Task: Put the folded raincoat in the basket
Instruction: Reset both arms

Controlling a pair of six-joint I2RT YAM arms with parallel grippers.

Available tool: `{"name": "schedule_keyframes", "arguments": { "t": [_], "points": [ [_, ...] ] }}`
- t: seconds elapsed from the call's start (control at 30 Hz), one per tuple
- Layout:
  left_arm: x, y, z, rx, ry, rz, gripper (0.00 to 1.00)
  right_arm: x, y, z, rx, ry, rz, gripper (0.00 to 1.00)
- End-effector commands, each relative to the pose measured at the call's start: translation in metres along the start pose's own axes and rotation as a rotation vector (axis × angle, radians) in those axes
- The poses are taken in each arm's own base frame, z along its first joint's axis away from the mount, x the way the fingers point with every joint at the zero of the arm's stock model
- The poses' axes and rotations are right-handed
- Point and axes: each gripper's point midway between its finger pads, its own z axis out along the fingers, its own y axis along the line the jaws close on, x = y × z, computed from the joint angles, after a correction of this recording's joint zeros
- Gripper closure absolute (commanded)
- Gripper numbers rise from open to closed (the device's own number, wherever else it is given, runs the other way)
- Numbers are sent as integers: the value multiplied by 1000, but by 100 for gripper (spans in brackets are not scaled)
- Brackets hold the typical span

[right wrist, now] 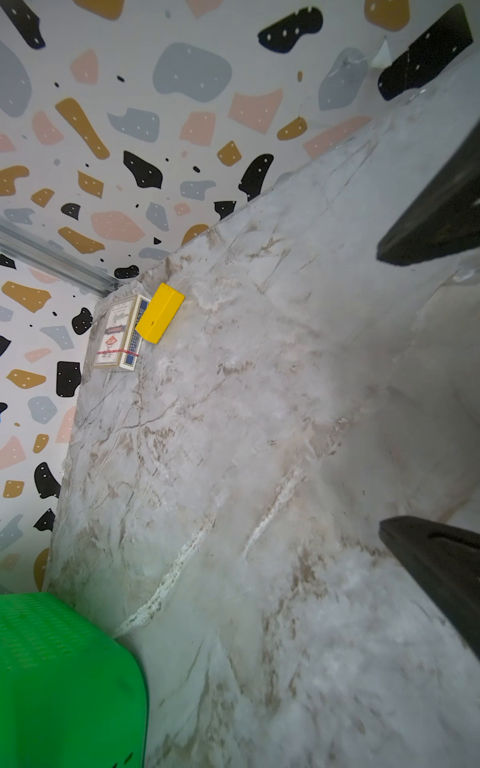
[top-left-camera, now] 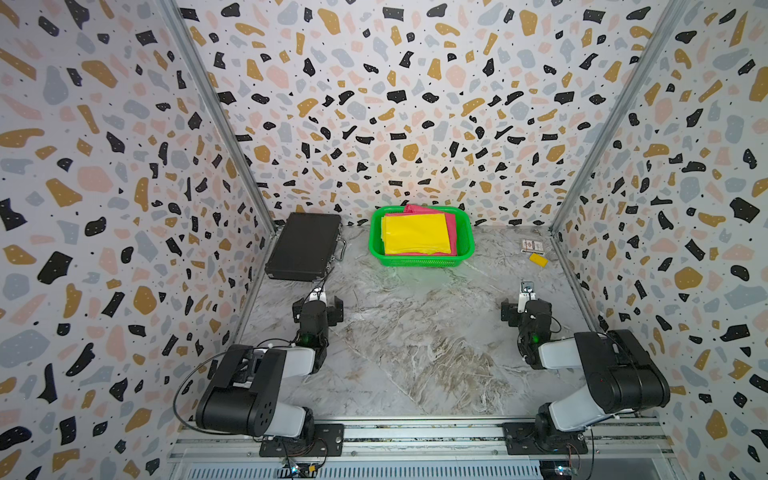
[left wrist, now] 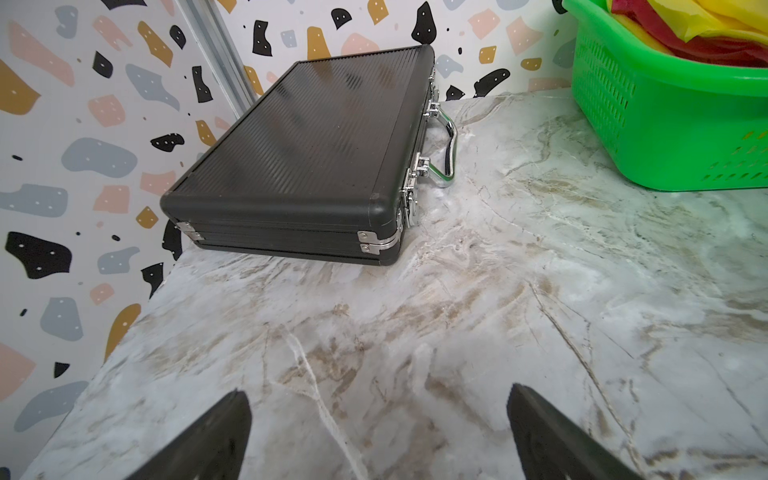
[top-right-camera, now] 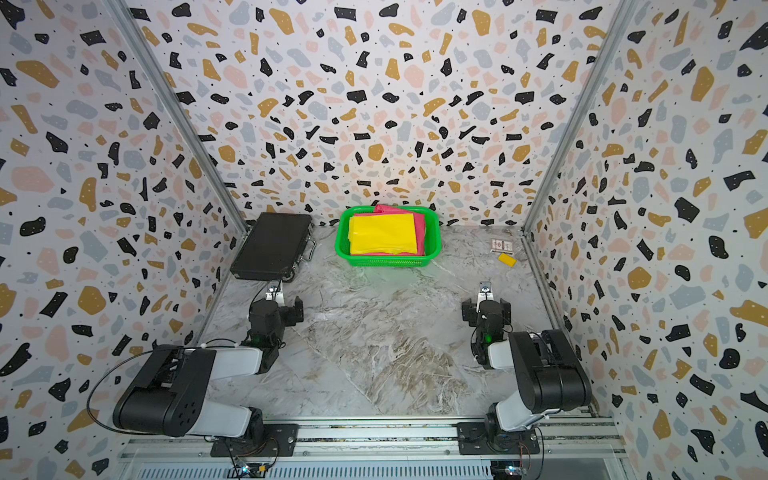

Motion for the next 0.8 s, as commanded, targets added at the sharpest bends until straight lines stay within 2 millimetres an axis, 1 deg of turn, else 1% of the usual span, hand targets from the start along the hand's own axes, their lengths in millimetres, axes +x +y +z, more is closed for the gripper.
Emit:
{"name": "schedule_keyframes", "arguments": {
  "t": [0.0, 0.77],
  "points": [
    [-13, -1, 0, 8, -39, -19, 0, -16, -2, 2, -2, -38, 32, 0],
    [-13, -1, 0, 10, -40, -19, 0, -16, -3, 1, 3, -42, 32, 0]
  ]
}}
